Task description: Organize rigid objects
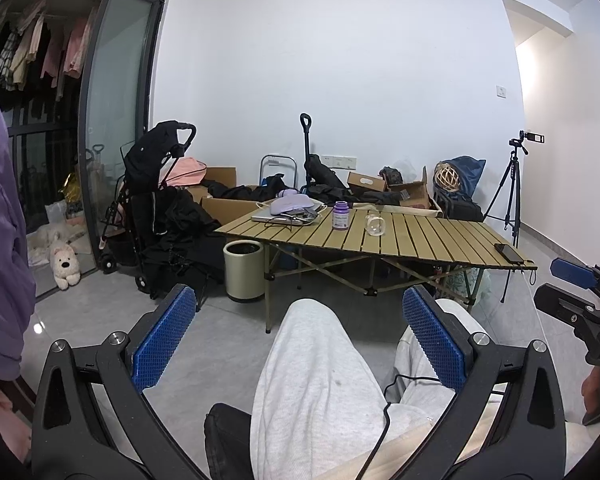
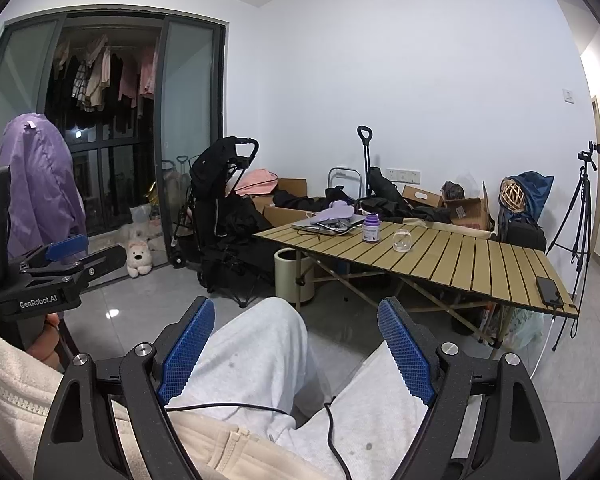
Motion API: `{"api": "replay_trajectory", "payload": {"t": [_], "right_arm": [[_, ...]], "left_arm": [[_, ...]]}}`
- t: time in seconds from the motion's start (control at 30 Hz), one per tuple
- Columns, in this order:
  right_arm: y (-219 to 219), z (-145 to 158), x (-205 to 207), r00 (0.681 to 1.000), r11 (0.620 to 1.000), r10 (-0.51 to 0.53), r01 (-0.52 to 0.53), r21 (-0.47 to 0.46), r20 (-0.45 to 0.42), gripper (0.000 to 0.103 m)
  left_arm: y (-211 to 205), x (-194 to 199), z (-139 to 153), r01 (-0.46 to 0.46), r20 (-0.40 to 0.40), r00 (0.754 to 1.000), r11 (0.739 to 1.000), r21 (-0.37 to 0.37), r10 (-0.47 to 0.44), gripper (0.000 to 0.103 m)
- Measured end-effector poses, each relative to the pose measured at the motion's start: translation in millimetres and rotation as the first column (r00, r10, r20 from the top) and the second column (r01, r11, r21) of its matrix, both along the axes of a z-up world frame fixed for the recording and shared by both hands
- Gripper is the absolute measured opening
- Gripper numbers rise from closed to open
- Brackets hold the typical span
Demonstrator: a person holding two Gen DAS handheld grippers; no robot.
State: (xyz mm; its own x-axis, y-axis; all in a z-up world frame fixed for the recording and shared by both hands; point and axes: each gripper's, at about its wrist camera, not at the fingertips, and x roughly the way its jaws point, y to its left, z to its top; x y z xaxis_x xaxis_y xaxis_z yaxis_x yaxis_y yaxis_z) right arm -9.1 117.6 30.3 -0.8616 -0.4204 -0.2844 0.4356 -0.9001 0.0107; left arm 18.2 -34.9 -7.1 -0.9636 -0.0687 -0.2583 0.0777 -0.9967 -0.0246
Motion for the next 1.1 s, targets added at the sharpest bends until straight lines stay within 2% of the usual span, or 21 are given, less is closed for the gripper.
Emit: {"api": "replay_trajectory", "payload": {"t": [1.1], "right_arm": [[-0.4, 1.2, -0.5, 1.000, 1.000, -0.002, 0.002, 0.004, 0.002, 0.088]], "left_arm": [[-7.7, 2.5, 1.5, -0.003, -0.005, 1.000, 1.000, 0.000, 0.003, 0.103]]}}
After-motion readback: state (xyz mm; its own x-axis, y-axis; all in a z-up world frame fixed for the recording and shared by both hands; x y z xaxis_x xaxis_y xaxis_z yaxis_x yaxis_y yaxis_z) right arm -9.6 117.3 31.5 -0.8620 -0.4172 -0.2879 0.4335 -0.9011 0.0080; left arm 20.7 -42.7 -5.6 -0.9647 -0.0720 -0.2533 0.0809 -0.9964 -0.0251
